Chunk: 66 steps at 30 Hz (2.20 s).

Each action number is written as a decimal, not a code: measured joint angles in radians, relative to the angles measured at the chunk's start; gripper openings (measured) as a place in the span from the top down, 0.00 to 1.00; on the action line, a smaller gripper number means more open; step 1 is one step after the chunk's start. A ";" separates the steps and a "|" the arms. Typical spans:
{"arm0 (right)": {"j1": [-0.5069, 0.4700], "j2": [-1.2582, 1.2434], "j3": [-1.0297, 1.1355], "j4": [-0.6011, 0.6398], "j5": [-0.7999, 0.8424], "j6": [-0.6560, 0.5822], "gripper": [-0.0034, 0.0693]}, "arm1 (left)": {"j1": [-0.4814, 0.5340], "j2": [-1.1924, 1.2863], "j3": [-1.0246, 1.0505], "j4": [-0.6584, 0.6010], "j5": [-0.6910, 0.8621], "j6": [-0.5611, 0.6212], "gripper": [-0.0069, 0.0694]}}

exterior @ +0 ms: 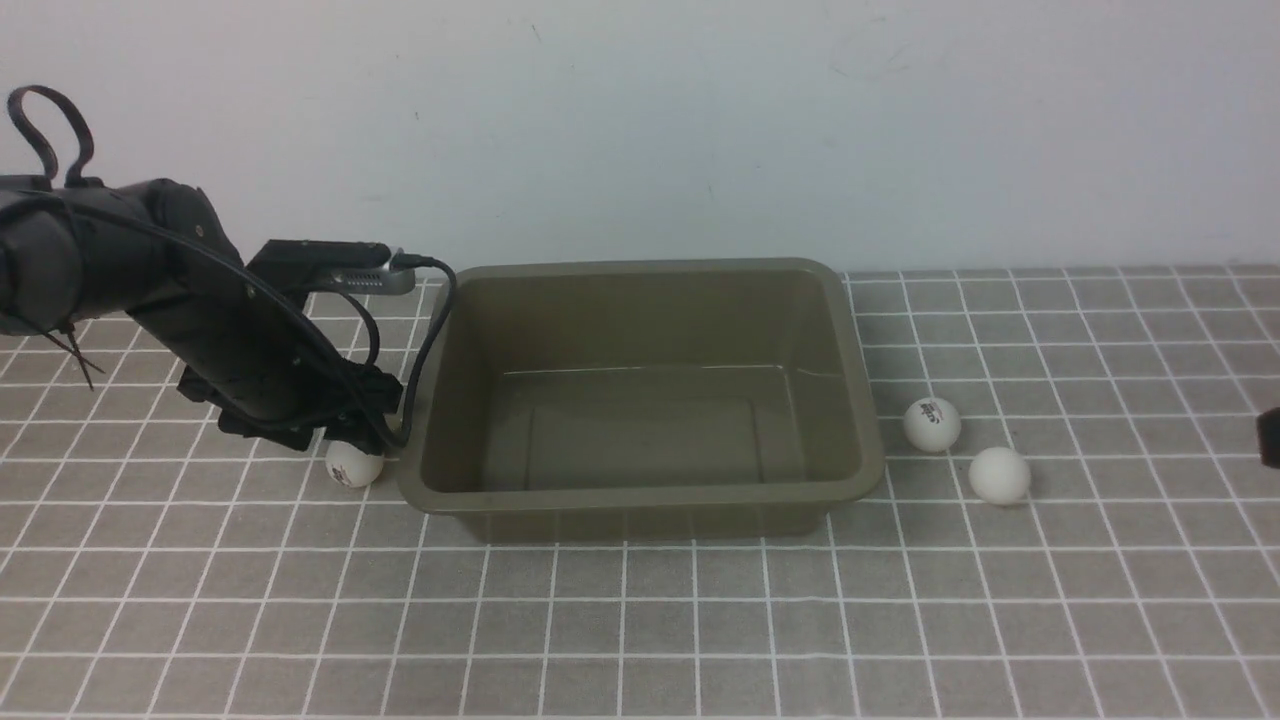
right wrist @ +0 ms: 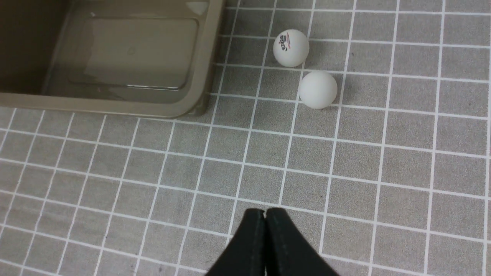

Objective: Put the table tennis balls into the box on the grey coffee tablecloth.
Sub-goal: 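Reach for and grasp a ping pong ball on the table beside the basket, then drop the ball into the bin, then reach for and grasp a ping pong ball on the table, then release the ping pong ball into the bin and lift the gripper away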

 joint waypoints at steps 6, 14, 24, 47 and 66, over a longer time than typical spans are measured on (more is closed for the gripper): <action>0.000 0.100 -0.004 -0.087 -0.026 0.064 0.96 | 0.000 0.036 -0.004 0.000 -0.009 0.000 0.36; 0.000 0.297 -0.005 -0.196 -0.148 0.166 0.79 | 0.000 0.024 -0.016 0.012 0.139 -0.017 0.46; 0.000 0.630 -0.135 -0.148 -0.240 0.128 0.28 | -0.064 -0.241 -0.081 -0.022 0.248 -0.055 0.46; 0.036 1.005 -0.364 0.030 -0.178 -0.101 0.45 | -0.244 -0.035 -0.442 0.089 0.480 -0.131 0.48; 0.333 0.980 -0.705 0.160 -0.168 -0.191 0.23 | 0.049 0.082 -0.434 0.024 0.541 -0.033 0.66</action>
